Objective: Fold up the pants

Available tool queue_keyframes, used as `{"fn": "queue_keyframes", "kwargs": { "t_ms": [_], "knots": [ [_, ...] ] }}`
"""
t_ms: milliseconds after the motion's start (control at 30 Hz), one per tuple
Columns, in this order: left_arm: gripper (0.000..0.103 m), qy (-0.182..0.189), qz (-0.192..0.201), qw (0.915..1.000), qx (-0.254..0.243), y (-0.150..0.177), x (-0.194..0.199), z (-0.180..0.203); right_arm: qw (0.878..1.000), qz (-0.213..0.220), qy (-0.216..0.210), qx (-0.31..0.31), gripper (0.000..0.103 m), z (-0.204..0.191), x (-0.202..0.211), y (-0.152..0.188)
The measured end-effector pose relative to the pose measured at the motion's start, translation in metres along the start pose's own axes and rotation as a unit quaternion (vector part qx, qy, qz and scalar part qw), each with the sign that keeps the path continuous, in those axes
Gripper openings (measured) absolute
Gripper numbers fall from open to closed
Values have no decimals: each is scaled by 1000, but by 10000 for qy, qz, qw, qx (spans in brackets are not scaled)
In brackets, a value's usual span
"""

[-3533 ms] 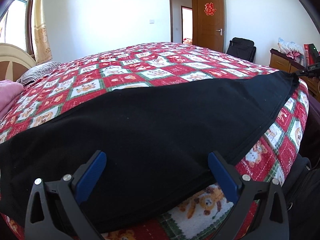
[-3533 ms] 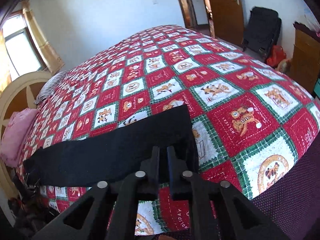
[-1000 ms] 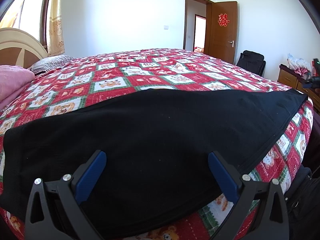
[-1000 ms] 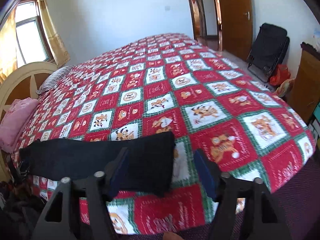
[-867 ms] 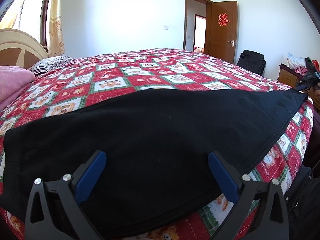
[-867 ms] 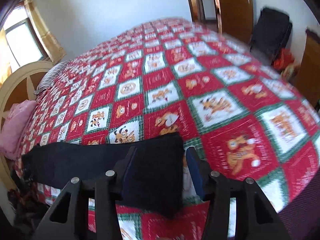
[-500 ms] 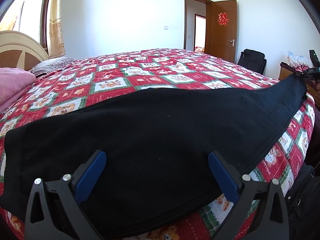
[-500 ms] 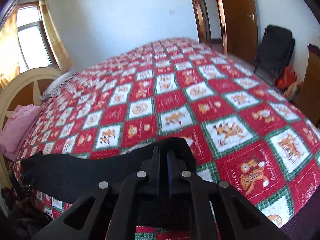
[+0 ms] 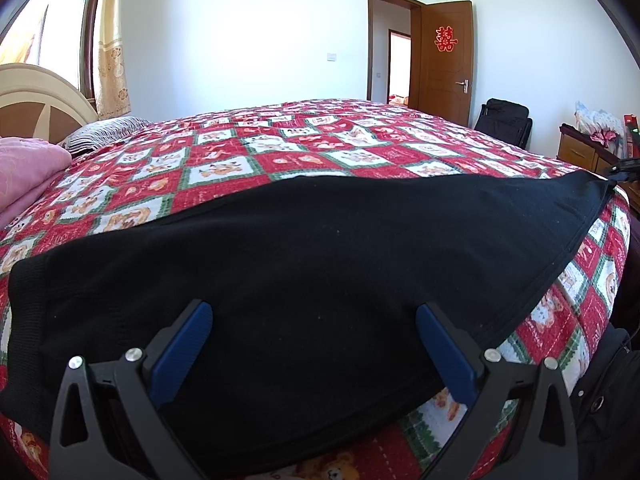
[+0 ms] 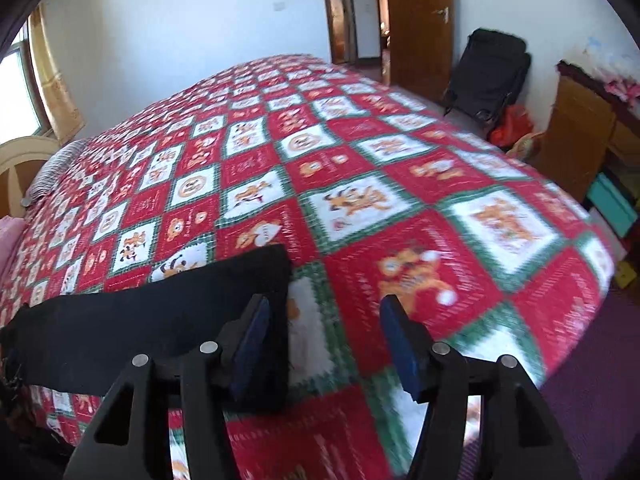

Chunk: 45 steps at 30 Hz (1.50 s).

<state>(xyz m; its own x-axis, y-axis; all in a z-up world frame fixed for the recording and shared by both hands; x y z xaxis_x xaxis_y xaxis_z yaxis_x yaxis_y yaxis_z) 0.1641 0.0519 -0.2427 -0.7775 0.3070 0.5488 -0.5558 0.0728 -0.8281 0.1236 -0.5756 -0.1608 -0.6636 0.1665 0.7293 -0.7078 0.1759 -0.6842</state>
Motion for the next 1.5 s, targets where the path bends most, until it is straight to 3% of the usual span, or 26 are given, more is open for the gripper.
{"fn": "queue_keyframes", "kwargs": {
  "t_ms": [100,200,300,400,433,500,567,667,767,867,1000,1033,1133,1300,1333,1367,1400,1500],
  "knots": [
    [103,8,2,10000,1,0,0,0,9993,254,-257,98,59,-13,27,2],
    [103,0,4,10000,-10,0,0,0,9943,250,-396,960,59,-54,35,9],
    [103,3,6,10000,-12,0,0,0,9821,71,-172,1875,59,-88,25,24],
    [103,8,7,10000,-12,0,0,1,9662,155,346,2551,59,-105,13,29],
    [103,8,6,10000,-15,0,0,1,9617,135,448,2700,55,-108,8,30],
    [103,20,7,10000,-14,0,0,1,9539,75,592,2942,34,-111,0,33],
    [103,43,5,10000,-18,0,0,1,9465,-108,675,3154,5,-108,-5,40],
    [103,87,19,10000,-10,0,0,1,9385,-282,754,3358,4,-98,-4,53],
    [103,120,19,9999,-23,1,1,0,9450,-323,652,3190,4,-89,3,53],
    [103,138,23,9999,-66,2,0,0,9413,-351,649,3293,5,-94,10,52],
    [103,126,21,9999,-102,2,0,0,9515,-9,-134,3073,6,-134,30,43],
    [103,128,15,9998,-123,2,0,0,9502,90,-336,3097,9,-149,33,42],
    [103,156,-11,9997,-190,2,1,-1,9451,129,-1001,3109,53,-198,27,47],
    [103,206,-28,9995,-251,3,1,-3,9384,-297,-1628,3034,53,-258,-11,72],
    [103,212,-29,9995,-248,3,1,-3,9370,-463,-1752,2987,51,-264,-18,79],
    [103,211,-26,9995,-236,3,1,-3,9353,-581,-1837,2967,41,-269,-24,87],
    [103,191,-26,9996,-222,2,1,-3,9331,-657,-1833,3024,36,-275,-31,97],
    [103,33,-82,9997,-209,-1,4,-3,9250,-491,-1518,3448,35,-283,-29,105]
  ]
}}
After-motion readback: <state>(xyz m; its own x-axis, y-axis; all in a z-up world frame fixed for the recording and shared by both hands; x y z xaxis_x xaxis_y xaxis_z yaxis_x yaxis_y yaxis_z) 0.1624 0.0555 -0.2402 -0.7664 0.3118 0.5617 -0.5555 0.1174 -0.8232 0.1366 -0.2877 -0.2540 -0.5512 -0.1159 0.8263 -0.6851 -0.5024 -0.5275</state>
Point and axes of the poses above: each gripper's, at about its wrist camera, not at the fingertips, and x roughly against the way its jaws point, z to its right, y to its underside, the point moved 8 cm from there along -x, roughly the way its jaws point, and after that the axes turned 6 degrees about x, right-handed, at the moved point
